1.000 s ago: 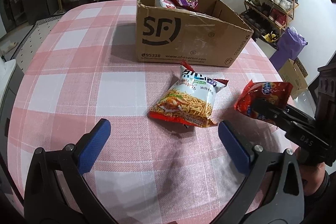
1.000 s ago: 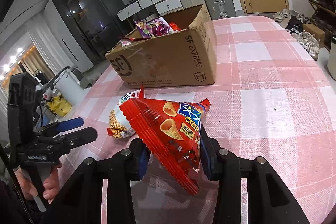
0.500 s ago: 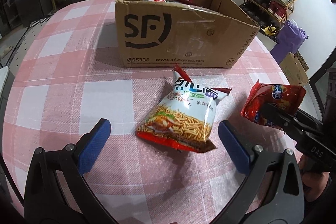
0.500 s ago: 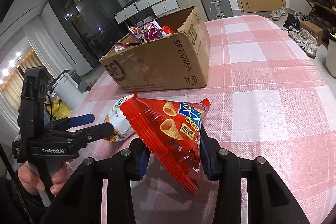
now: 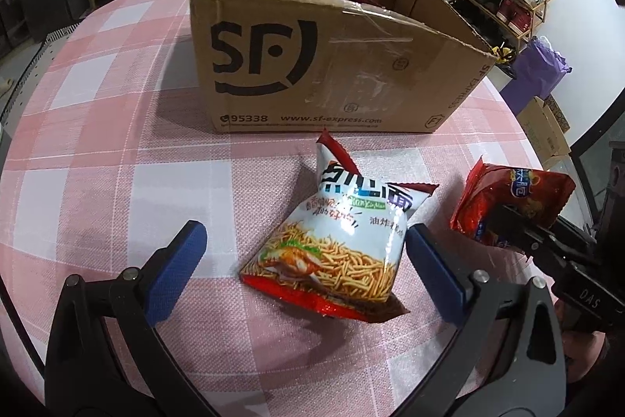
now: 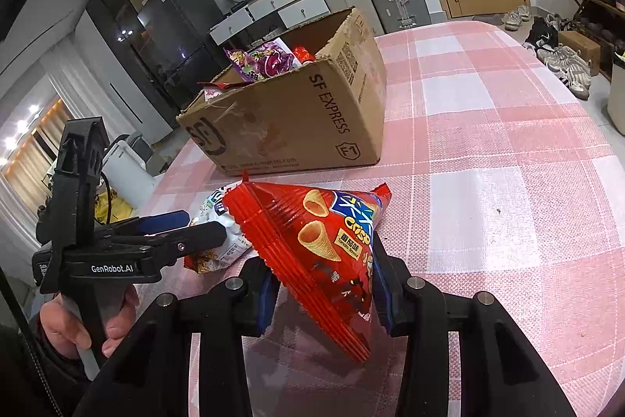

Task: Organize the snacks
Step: 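Grasp the red cone snack bag with the right tool while the left tool grasps the white noodle bag, then carry both bags over the box and open both tools to drop them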

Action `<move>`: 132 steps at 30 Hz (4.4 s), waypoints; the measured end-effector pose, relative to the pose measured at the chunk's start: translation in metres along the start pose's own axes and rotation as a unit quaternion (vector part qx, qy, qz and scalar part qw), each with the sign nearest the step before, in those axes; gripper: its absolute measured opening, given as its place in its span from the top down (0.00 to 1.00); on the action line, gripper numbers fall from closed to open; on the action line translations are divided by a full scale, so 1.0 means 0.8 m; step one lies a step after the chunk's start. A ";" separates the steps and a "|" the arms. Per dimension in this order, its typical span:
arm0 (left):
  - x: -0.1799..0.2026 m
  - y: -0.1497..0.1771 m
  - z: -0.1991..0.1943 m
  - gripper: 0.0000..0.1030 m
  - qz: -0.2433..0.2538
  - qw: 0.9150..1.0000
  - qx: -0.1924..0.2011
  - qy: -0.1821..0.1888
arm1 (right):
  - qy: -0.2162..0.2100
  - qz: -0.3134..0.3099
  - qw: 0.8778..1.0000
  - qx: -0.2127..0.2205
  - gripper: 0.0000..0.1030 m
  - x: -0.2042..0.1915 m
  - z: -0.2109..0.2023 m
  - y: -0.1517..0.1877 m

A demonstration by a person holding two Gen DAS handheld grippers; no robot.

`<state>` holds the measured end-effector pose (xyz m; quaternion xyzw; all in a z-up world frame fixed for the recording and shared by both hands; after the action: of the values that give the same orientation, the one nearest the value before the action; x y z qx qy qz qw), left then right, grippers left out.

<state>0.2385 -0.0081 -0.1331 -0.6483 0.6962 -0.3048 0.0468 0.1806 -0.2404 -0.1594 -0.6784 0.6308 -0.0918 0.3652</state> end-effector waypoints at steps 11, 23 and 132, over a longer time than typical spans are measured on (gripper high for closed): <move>0.008 0.001 0.012 0.31 0.009 0.999 -0.013 0.029 | 0.000 0.003 1.000 0.001 0.60 0.001 -0.001 0.000; 0.041 0.016 0.009 0.55 0.062 0.997 -0.020 0.032 | 0.001 -0.005 1.000 0.011 0.60 -0.008 -0.019 0.003; 0.027 -0.222 -0.036 0.46 0.085 0.996 0.021 0.034 | 0.072 -0.076 0.989 0.101 0.58 -0.075 0.055 -0.265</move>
<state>0.3774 -0.0131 -0.0164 -0.5751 0.7431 -0.3363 0.0624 0.3621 -0.1816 -0.0415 -0.6756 0.5898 -0.2311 0.3772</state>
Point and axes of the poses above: each gripper's, at about its wrist camera, not at the fingertips, and z roughly the way its jaws point, x to its right, y to its underside, the point moved 1 cm from there along z, roughly the way its jaws point, and after that the axes turned 11 degrees about y, right-handed, at the moved point
